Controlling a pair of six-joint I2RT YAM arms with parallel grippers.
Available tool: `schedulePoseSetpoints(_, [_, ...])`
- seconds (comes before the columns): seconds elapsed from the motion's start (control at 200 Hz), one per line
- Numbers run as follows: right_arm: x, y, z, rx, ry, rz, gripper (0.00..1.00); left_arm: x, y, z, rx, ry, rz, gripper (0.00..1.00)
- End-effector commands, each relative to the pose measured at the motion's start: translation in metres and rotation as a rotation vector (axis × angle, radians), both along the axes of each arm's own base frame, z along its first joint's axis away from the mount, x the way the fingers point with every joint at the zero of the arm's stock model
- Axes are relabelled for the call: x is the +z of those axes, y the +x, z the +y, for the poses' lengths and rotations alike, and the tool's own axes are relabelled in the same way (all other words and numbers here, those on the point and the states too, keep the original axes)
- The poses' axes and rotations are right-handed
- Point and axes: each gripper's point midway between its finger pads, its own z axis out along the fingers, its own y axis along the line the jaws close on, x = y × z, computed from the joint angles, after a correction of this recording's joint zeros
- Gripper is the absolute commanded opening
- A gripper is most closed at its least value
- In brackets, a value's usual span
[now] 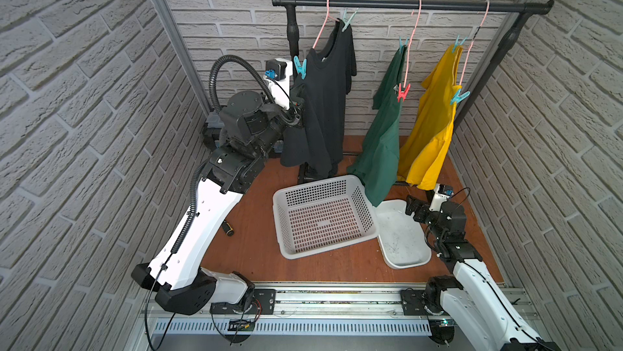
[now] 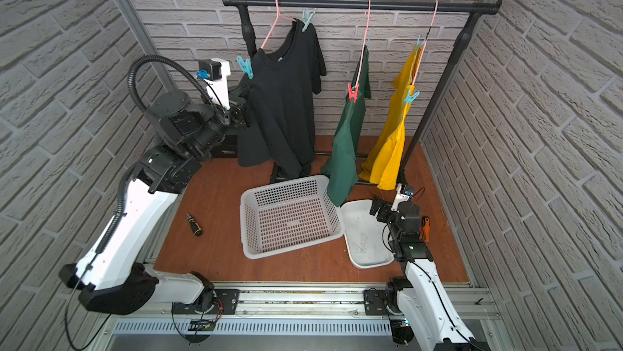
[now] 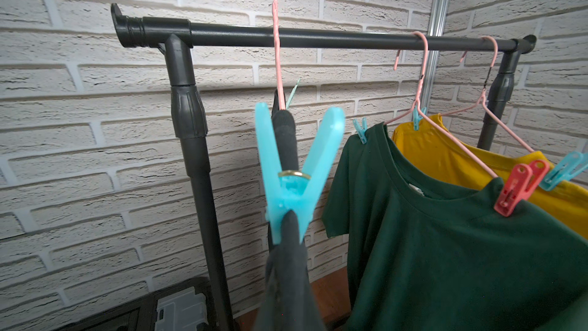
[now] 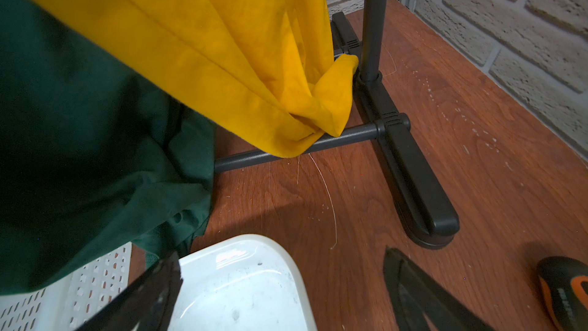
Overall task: Remove the clothespins securing t-shirts to the hanger
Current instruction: Pick up the hanger from the clothes rail.
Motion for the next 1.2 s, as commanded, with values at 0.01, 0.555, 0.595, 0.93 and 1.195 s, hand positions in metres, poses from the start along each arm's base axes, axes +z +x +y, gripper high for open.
schedulePoseSetpoints(0.01, [0.016,0.006,0.003,0.016,-0.004,-0.06,1.0,0.068,-0.042,0.027,-0.01,-0.135,-0.187,0.0])
schedulePoseSetpoints(0.555, [0.014,0.008,0.006,0.039,-0.007,-0.037,1.0,-0.002,-0.058,0.031,-0.056,-0.129,-0.054,0.0])
schedulePoseSetpoints(0.595, [0.014,0.009,0.007,0.046,-0.008,-0.033,1.0,-0.006,-0.058,0.033,-0.048,-0.126,-0.049,0.0])
schedulePoseSetpoints(0.93, [0.008,0.01,0.01,0.057,0.007,-0.012,1.0,0.022,-0.08,0.042,-0.077,-0.163,-0.087,0.0])
schedulePoseSetpoints(1.195, [0.011,0.011,0.014,0.078,0.019,-0.019,1.0,0.035,-0.111,0.06,-0.099,-0.219,-0.119,0.0])
